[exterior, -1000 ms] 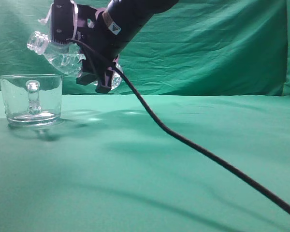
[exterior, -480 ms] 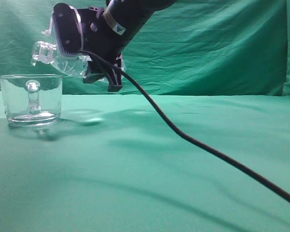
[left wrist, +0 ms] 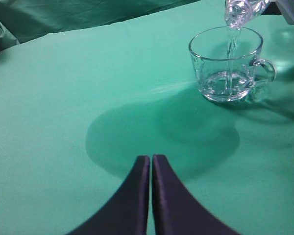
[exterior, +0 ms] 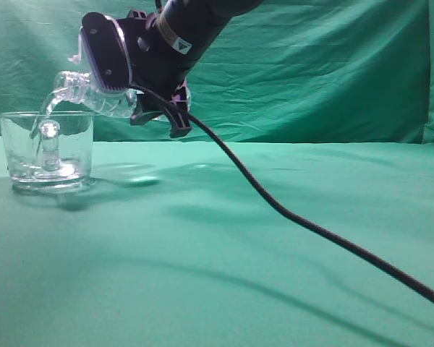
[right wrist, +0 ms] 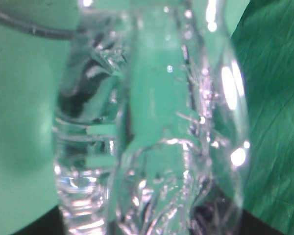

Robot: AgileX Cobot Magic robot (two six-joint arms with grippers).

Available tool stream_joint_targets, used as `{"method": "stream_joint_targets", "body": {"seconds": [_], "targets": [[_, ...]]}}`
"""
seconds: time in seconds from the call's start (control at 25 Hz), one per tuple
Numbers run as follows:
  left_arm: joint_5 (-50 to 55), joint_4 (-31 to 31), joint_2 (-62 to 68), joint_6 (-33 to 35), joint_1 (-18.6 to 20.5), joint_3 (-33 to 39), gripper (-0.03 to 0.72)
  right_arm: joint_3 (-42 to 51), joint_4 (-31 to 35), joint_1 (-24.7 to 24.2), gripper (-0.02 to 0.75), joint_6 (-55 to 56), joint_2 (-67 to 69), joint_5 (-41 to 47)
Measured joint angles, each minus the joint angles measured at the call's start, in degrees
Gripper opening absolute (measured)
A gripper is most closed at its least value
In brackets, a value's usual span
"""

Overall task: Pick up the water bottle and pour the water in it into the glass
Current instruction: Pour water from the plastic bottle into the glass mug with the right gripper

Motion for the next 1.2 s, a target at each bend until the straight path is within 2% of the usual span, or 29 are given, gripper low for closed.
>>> {"method": "stream_joint_targets", "body": {"seconds": [0.64, 1.2], "targets": [[0.0, 0.0, 0.0, 0.0, 0.0, 0.0, 0.0, 0.0, -0.1, 0.0, 0.318, 1.1, 0.0, 0.8], [0.0, 0.0, 0.0, 0.0, 0.0, 0.0, 0.0, 0.0, -0.4, 0.0, 0.318, 37.1, 0.0, -1.1]]}}
